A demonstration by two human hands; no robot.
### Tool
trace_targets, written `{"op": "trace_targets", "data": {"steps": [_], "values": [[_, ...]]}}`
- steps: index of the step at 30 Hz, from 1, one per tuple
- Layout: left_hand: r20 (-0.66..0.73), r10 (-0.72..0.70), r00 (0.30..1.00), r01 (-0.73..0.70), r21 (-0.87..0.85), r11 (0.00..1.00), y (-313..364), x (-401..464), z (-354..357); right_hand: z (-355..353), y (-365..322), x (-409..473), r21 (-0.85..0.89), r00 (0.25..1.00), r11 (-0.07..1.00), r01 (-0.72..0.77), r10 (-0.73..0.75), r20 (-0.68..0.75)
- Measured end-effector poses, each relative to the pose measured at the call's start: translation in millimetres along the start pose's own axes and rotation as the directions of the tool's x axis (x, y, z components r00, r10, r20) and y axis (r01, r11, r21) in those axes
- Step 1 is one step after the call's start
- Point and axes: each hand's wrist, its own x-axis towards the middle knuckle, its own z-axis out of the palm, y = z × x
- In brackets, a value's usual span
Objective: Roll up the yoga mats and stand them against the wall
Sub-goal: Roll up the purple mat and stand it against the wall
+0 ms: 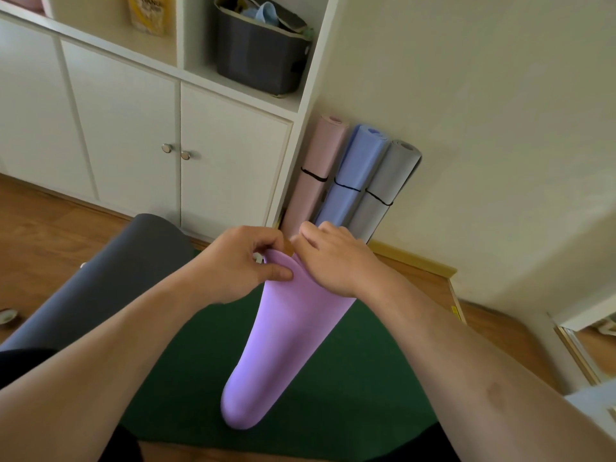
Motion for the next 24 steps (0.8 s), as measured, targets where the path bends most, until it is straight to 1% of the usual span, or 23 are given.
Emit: {"op": "trace_targets", "data": {"steps": [3,5,6,8,9,11,15,16,18,19,20,21,22,24], "values": [[-0.042,-0.013,0.999,0.011,-0.051,0.999,-5,3,6,1,1,-5,0.029,0.999,0.999,0.024,-0.025,0.021],[-0.090,-0.020,0.996,0.016,-0.048,0.999,-6,4,13,-2,5,-11,0.072,0.997,0.996,0.050,-0.055,0.060],[-0.117,-0.047,0.992,0.042,-0.049,0.998,-6,4,17,-4,9,-15,0.089,0.994,0.994,0.070,-0.077,0.082],[-0.160,-0.132,0.978,0.122,-0.069,0.990,-6,3,27,-5,16,-21,0.060,0.988,0.992,0.112,-0.117,0.098],[-0.175,-0.150,0.973,0.141,-0.064,0.988,-6,1,33,-5,20,-24,0.036,0.988,0.992,0.122,-0.124,0.087],[-0.174,-0.120,0.977,0.112,-0.057,0.992,-2,-2,46,-3,28,-28,0.046,0.993,0.993,0.112,-0.114,0.031],[-0.170,-0.061,0.983,0.046,-0.088,0.995,11,-9,75,3,45,-38,0.209,0.993,0.976,0.058,-0.036,-0.111],[-0.144,-0.059,0.988,0.043,-0.115,0.992,13,-9,80,4,50,-40,0.260,0.990,0.965,0.044,-0.007,-0.141],[-0.007,-0.011,1.000,0.010,-0.163,0.987,16,-11,90,4,64,-47,0.365,0.980,0.931,0.022,0.051,-0.191],[0.086,0.015,0.996,-0.002,-0.150,0.989,20,-13,96,3,71,-51,0.415,0.976,0.910,0.007,0.085,-0.203],[0.166,0.024,0.986,-0.008,-0.100,0.995,25,-13,104,1,79,-55,0.461,0.972,0.887,-0.010,0.117,-0.205],[0.216,0.023,0.976,-0.018,-0.024,1.000,32,-12,114,0,86,-59,0.496,0.968,0.868,-0.025,0.144,-0.204],[0.228,0.022,0.973,-0.034,0.049,0.998,39,-10,126,-1,92,-64,0.518,0.963,0.855,-0.032,0.165,-0.211],[0.167,0.036,0.985,-0.060,0.137,0.989,56,-2,150,-2,106,-72,0.562,0.948,0.826,-0.041,0.210,-0.239]]}}
